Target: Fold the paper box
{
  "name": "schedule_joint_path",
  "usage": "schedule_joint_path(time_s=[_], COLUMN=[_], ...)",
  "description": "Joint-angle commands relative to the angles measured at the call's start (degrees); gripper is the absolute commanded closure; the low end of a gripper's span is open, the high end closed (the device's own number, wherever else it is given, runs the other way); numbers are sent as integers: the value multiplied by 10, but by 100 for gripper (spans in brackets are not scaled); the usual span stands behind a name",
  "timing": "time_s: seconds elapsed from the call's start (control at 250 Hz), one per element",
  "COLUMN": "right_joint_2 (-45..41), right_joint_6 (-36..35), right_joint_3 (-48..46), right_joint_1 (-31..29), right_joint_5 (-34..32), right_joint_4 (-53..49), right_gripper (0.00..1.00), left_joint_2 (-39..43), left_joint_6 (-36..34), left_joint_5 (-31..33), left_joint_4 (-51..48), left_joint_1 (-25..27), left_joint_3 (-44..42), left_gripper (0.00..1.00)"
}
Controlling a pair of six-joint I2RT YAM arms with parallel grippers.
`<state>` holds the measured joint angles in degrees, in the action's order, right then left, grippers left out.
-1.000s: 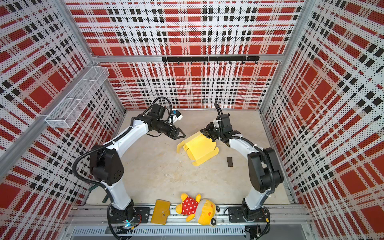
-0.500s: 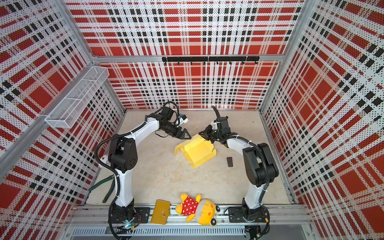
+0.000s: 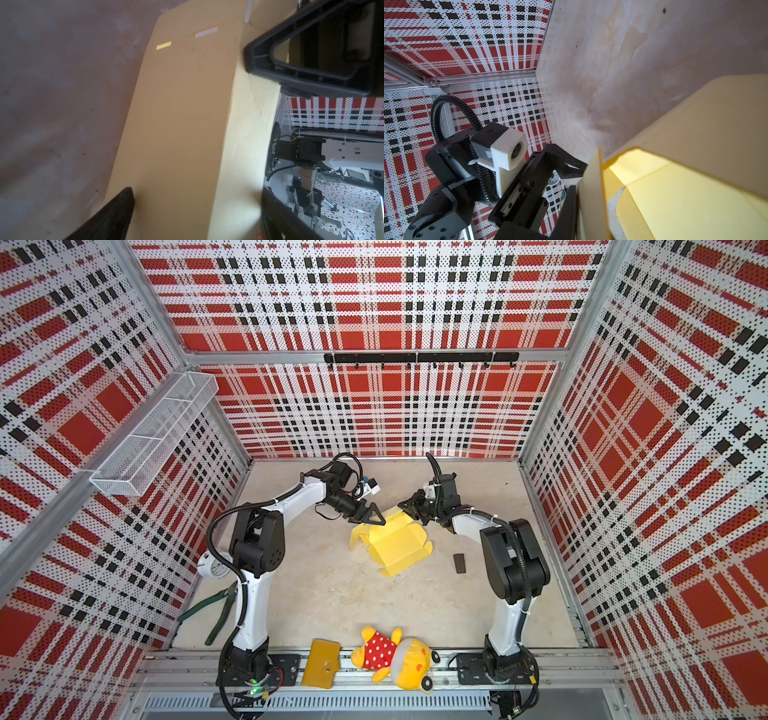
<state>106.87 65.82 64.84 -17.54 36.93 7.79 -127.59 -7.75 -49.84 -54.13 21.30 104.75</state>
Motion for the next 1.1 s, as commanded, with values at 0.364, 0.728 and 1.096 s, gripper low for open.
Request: schedule_joint_path(time_s=[0.364,0.728,1.096], right_joint_2=[12,38,57], right_joint_6=[13,29,29], right_joint_3=[-20,-34,-35], right_joint_1=[2,-16,-18], right_joint_5=[-8,0,15], right_joint_4=[80,124,149], right_gripper=[71,71,86], left_joint_2=[-29,-28,-7], left_joint_6=[5,-1,-5], left_joint_5=[-3,0,5], left_joint_4=[-21,-20,-24], left_joint_1=[-3,-2,-1], left_joint_3=[24,19,23], left_gripper=[17,19,17])
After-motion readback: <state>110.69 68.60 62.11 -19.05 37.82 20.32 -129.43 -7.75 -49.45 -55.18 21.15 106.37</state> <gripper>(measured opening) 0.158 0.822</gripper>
